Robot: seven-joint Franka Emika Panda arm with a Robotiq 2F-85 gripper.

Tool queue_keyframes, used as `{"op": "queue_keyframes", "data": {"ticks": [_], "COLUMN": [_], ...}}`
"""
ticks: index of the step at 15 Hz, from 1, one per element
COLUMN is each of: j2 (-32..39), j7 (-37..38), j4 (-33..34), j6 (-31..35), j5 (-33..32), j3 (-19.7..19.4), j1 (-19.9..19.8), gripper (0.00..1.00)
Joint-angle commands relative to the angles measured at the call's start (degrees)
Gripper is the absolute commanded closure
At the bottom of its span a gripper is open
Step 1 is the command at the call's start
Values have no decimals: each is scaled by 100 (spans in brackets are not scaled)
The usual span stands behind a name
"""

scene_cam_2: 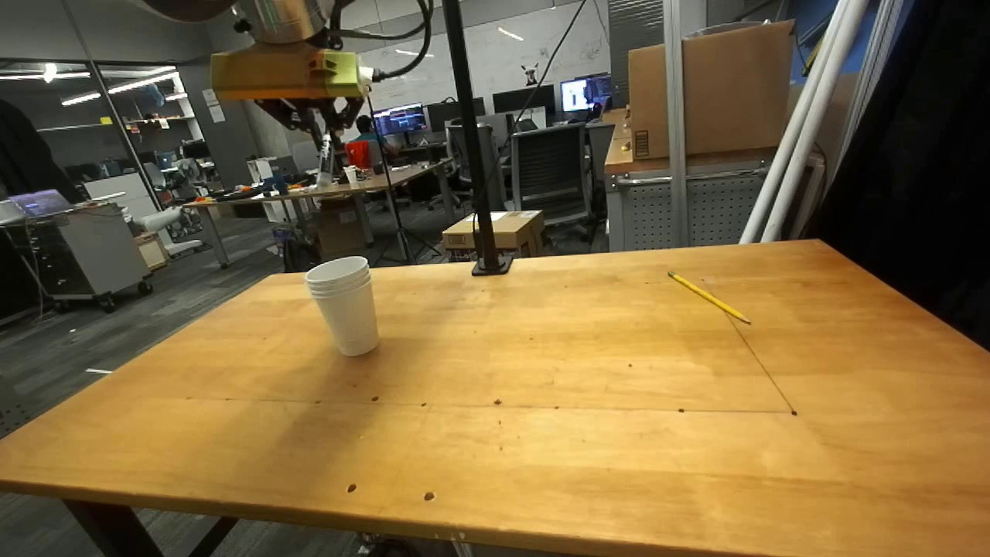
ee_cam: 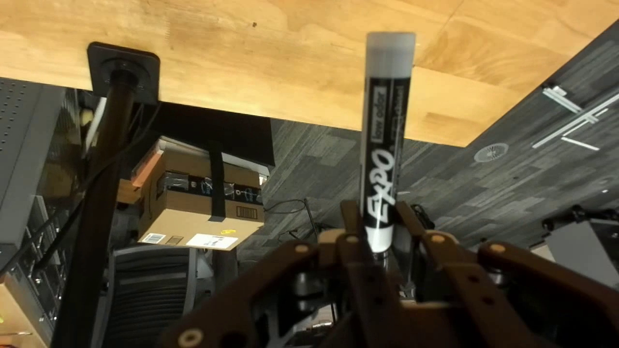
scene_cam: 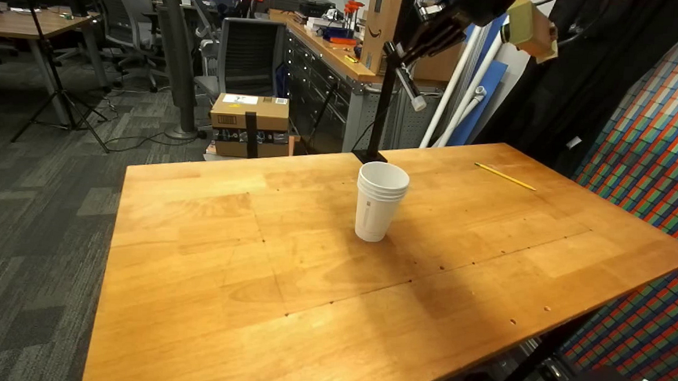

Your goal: Pick up the marker and put it in the cup

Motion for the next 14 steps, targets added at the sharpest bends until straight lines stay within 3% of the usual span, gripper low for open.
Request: {"op": "queue_keyframes", "data": {"ticks": [1, 7, 14], "j2": [-787, -1675, -2061], "j7": [-552, -1558, -2212], "j4": [-837, -1764, -1984], "j6": [688, 1517, 1808], "j5": [697, 1981, 2770], "j3": [-248, -509, -1151], "j1": [527, 1257, 1694], "gripper": [95, 95, 95]}}
